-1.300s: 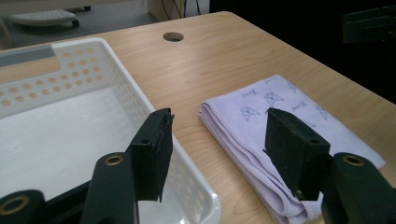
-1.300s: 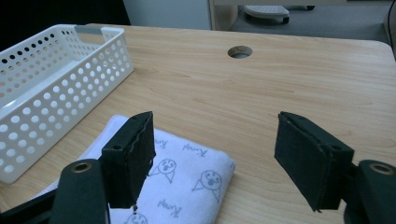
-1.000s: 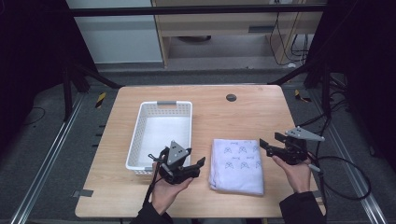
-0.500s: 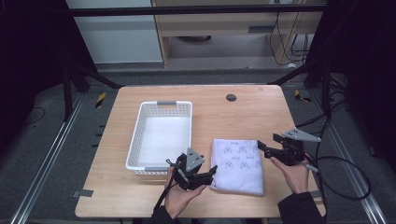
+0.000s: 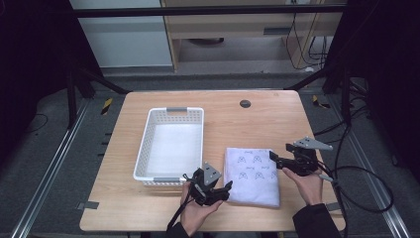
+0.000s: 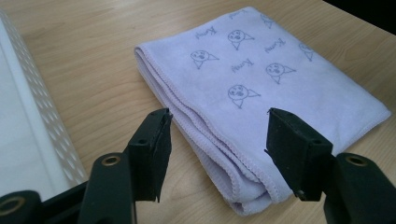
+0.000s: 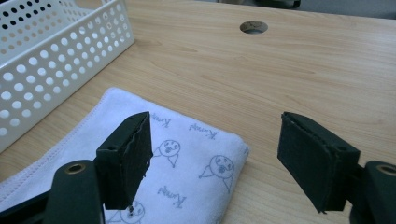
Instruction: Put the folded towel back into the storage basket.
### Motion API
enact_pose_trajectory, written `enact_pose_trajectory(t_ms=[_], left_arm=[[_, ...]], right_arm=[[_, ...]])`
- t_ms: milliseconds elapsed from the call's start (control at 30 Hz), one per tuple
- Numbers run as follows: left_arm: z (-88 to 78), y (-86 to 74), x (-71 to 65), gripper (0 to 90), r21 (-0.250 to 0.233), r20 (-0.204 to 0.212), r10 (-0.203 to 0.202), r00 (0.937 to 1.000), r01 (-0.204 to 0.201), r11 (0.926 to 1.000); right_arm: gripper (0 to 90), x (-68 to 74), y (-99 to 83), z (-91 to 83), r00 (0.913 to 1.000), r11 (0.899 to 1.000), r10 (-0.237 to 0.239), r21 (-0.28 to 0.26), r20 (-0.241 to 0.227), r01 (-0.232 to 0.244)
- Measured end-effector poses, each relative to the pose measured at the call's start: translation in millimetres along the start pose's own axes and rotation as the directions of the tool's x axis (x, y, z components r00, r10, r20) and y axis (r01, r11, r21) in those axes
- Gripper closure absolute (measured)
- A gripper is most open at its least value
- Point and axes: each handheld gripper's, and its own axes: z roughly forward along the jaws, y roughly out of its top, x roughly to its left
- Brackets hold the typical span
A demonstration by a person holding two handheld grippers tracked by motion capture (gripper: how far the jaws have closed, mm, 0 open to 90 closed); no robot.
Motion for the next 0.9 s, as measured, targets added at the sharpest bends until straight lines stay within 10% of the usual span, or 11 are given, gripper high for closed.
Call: enact_pose_trajectory(t_ms=[900], left_arm=[[34.8, -19.0, -3.5, 30.3, 0.101, 0.003, -0.032, 0.9995, 0.031, 0.9944]], right_arm=[[27.4, -7.3, -20.6, 24.7, 0.9990, 0.996, 0.043, 0.071, 0.012, -0.044]])
